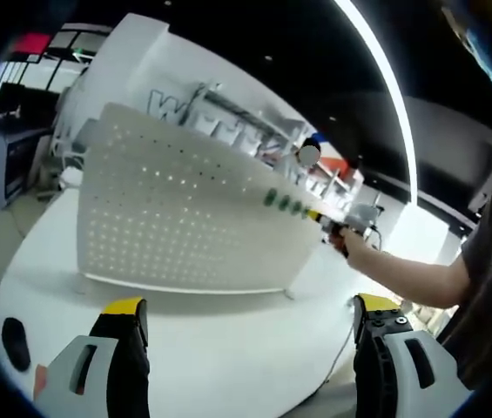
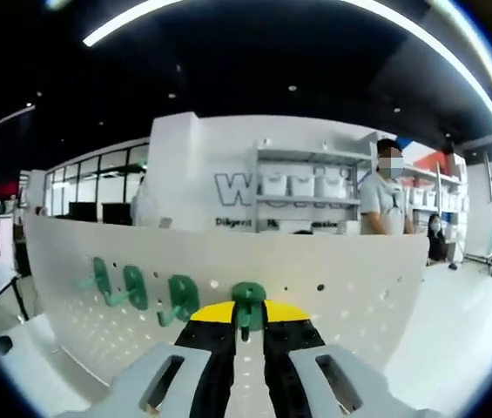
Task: Insert the hook assembly into the mounting plate slot until the hook locks in place.
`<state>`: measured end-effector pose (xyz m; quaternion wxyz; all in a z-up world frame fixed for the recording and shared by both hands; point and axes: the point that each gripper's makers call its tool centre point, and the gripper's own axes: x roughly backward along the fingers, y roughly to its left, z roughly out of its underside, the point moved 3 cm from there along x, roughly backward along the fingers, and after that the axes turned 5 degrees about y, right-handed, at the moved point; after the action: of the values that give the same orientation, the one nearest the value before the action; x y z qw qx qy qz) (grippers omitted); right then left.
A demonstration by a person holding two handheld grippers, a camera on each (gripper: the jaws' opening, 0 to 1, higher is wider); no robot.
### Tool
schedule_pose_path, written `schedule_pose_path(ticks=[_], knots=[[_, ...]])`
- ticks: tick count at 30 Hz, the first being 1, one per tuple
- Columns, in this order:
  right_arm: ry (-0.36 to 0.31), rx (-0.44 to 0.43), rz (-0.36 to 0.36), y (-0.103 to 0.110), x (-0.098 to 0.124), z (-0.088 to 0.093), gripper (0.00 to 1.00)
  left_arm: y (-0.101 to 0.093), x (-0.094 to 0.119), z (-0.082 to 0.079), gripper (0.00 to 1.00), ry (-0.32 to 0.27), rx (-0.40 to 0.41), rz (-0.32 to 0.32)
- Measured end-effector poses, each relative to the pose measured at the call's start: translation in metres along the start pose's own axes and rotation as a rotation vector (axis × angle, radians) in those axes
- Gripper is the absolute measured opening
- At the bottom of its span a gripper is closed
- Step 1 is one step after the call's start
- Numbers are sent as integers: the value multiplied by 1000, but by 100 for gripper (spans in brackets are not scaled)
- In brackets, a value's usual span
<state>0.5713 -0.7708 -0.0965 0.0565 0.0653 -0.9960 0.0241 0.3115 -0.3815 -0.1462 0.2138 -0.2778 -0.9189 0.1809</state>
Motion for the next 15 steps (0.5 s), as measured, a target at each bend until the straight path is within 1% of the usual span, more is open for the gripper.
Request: schedule_pose_path(ticks=[4,7,10,15], knots=[[9,34,-17,4,7,-1,10,1,2,3,100,7,-12,-8],[11,20,-26,4,15,-1,15,2,5,3,100,3,-19,-17],[19,8,-31,5,24,0,21,3,8,2,100,-2,-22,-25],[60,6,-55,14,44,11,29,5,12,4,100,2,-29,-32]])
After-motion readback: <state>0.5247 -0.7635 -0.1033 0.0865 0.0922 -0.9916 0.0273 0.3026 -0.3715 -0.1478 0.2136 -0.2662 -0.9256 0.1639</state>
